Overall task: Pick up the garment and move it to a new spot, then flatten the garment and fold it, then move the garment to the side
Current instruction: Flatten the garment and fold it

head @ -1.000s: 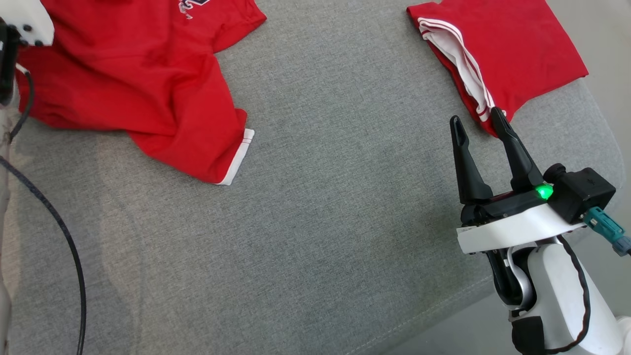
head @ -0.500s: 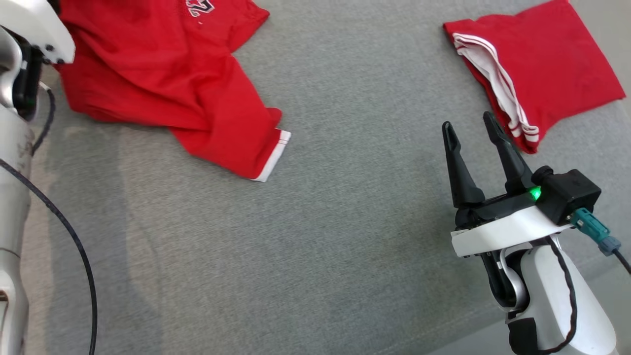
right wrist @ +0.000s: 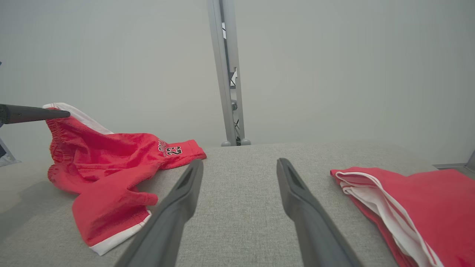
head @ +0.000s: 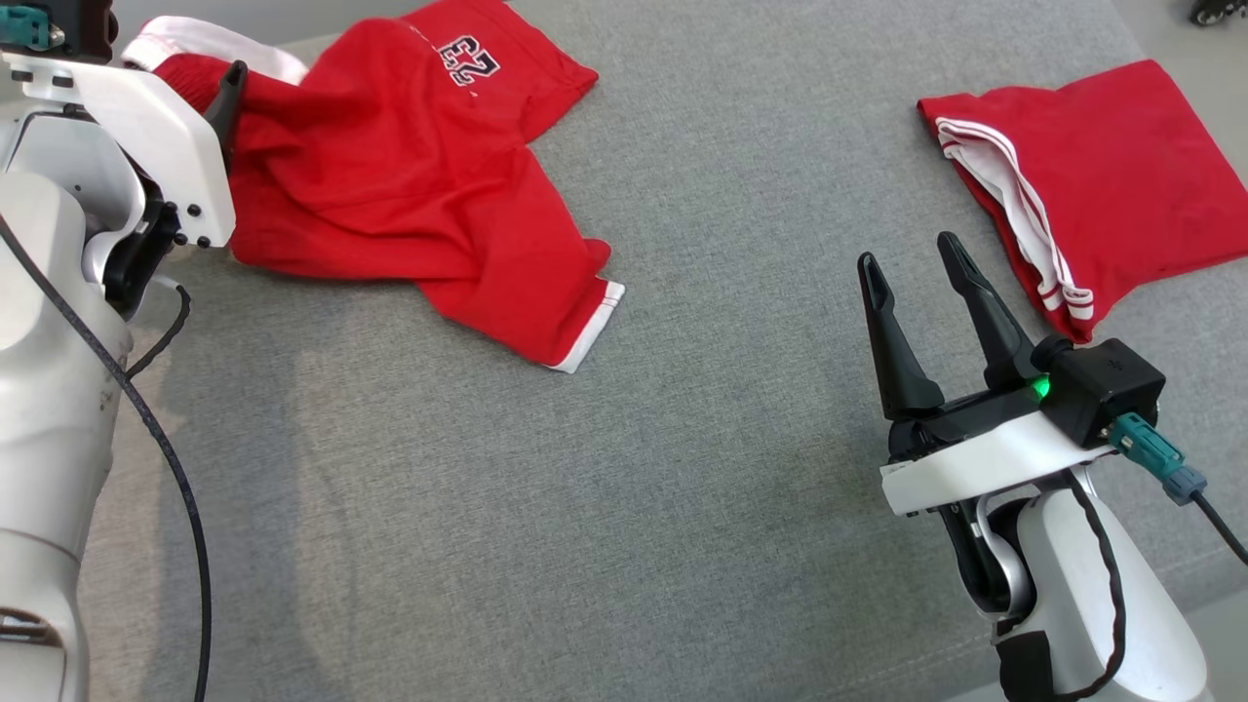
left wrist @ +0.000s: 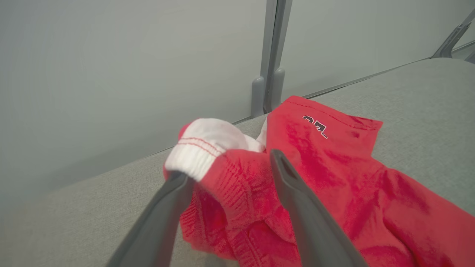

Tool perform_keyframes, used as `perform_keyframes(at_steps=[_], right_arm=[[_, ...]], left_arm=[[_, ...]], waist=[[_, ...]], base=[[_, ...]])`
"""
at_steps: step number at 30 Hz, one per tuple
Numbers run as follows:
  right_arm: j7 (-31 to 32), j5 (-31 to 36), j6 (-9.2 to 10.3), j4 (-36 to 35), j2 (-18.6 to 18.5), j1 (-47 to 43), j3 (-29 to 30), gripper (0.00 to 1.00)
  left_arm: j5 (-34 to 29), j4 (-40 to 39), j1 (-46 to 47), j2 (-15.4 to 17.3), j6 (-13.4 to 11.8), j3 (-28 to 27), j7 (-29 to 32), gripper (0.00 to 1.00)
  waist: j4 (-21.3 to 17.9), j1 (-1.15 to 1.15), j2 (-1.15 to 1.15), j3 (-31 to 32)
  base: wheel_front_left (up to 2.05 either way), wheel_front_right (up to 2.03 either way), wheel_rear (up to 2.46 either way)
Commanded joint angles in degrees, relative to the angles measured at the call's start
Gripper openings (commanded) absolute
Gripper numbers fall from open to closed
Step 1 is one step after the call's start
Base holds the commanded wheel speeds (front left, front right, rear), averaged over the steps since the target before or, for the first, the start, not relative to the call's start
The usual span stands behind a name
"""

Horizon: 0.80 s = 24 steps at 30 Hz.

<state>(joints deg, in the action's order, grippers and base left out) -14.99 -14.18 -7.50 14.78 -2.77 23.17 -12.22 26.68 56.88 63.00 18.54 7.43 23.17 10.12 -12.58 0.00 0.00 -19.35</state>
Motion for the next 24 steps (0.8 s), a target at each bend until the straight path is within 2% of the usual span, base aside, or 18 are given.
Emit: perform_keyframes(at_steps=[1, 7, 12, 18, 24], right_arm=[[-0.32, -0.21, 0.02, 0.14, -0.3, -0.2, 0.08, 1.0], [-0.32, -0.19, 0.02, 0.69, -0.27, -0.41, 0.43, 1.0], [-0.31, -0.22, 0.02, 0.93, -0.32, -1.28, 0.85, 1.0], [-0.32, -0.41, 0.02, 1.63, -0.9, -2.66, 0.43, 1.0], [-0.09, -0.67, 0.02, 2.85, -2.0, -4.19, -0.34, 1.0]], left_arm=[[0.5, -0.45, -0.75, 0.74, 0.03, 0.25, 0.28, 1.0], [5.02, -5.04, -3.38, 3.03, 0.05, 4.52, 4.48, 1.0], [7.78, -8.86, -5.96, 4.97, 0.06, 4.73, 2.35, 1.0], [10.21, -14.25, -11.83, 5.28, -0.58, 1.83, -7.08, 1.0], [12.33, -22.27, -22.41, 4.82, -2.73, -1.41, -17.37, 1.0]], waist=[[0.39, 0.0, 0.0, 0.5], [2.05, 0.0, 0.0, 2.49], [4.15, 0.0, 0.0, 4.2], [7.62, 0.0, 0.0, 6.73], [11.79, 0.0, 0.0, 8.73]], base=[[0.0, 0.0, 0.0], [0.0, 0.0, 0.0], [0.0, 0.0, 0.0], [0.0, 0.0, 0.0], [0.0, 0.0, 0.0]])
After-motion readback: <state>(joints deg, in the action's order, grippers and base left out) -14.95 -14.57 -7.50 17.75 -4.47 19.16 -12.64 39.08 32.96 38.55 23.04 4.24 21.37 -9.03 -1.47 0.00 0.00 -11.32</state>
